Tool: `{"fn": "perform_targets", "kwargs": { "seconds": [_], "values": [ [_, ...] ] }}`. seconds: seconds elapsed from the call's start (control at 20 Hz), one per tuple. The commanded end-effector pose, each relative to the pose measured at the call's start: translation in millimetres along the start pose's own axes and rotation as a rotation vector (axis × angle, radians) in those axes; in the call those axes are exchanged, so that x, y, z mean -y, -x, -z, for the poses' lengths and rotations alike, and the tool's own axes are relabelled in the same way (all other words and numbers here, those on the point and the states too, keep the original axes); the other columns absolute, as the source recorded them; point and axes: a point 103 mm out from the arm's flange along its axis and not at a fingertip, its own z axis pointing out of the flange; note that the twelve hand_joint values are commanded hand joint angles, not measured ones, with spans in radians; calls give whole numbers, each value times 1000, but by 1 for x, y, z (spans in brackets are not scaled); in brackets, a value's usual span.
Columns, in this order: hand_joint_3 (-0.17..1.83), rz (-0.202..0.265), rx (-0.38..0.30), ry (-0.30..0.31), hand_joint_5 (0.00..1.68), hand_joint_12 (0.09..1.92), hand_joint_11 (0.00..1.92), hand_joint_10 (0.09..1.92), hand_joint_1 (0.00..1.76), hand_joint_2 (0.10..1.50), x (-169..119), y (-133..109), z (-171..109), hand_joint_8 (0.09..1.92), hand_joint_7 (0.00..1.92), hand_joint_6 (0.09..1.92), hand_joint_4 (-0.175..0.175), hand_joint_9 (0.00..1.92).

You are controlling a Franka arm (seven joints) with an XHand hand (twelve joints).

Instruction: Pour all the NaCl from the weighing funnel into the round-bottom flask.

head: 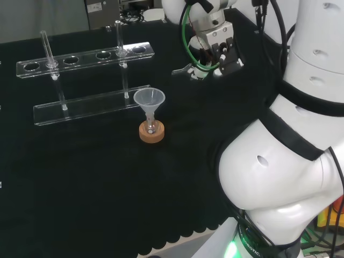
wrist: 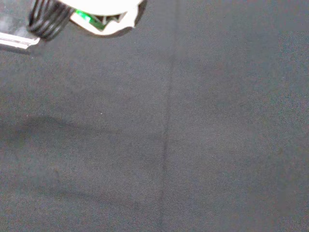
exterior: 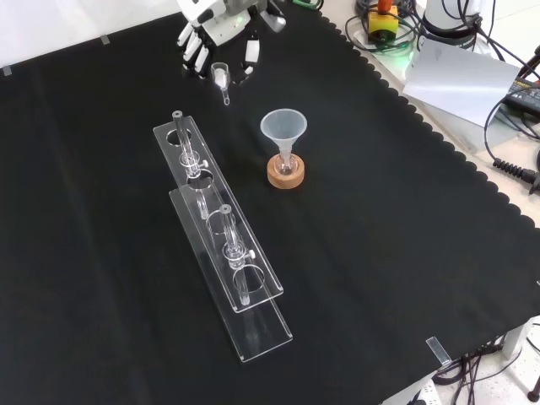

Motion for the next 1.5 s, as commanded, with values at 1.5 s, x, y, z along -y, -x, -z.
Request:
{"fn": "perform_targets", "kwargs": {
  "seconds": [1.5],
  "values": [
    [722,38,112,-58,1048,1294,481,529,1055,731,85,-60,38,692,421,1089,175,766]
  ]
}}
